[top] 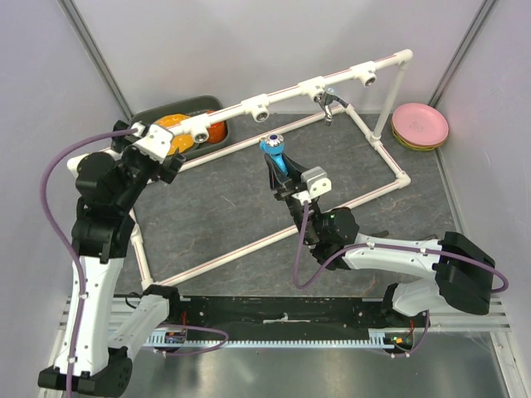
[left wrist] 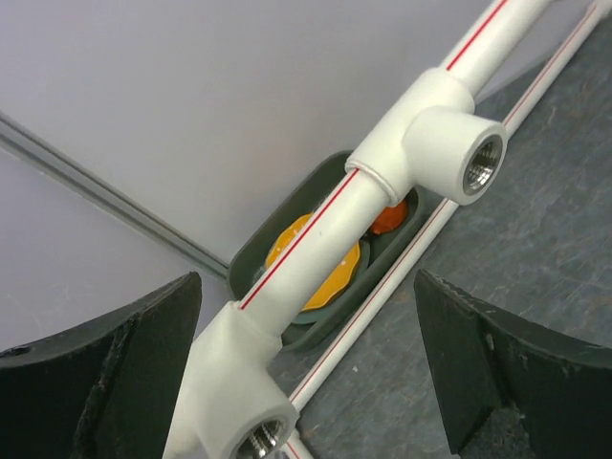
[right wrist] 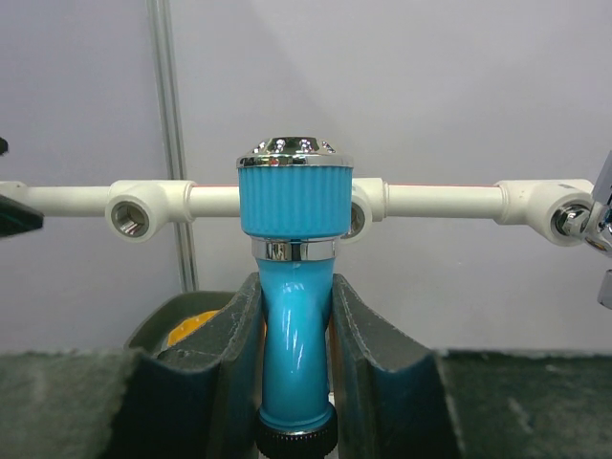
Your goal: Install the water faucets
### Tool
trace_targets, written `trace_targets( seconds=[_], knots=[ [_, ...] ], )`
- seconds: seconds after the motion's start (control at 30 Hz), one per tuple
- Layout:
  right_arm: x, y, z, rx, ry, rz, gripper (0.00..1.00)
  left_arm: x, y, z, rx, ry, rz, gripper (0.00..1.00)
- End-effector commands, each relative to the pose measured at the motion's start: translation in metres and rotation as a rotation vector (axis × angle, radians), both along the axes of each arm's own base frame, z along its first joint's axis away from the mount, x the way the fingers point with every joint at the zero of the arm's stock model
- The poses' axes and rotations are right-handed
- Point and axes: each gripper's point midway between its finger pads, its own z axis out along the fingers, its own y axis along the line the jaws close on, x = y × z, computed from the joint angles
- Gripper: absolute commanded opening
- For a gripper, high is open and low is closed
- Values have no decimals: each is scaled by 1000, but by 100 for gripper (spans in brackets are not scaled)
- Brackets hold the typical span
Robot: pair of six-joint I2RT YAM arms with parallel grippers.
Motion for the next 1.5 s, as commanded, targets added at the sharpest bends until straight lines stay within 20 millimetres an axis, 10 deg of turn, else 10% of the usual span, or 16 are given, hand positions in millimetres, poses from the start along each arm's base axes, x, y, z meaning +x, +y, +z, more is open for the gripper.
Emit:
trace_targets(
  seconds=[0.0, 0.33, 1.07, 1.47],
  knots=[
    [-4, -17, 42, 127, -40, -7, 0, 17, 6, -13, 198, 38, 24, 99],
    [3, -20, 50, 163, -43, -5, 0, 44, 0, -42, 477, 109, 96, 97],
    [19, -3, 42, 159, -93, -96, 0, 41, -7, -56, 486, 22, 92, 28],
    [17, -25, 43, 246, -120, -212, 0, 50, -4, -60, 425, 45, 73, 18]
  ],
)
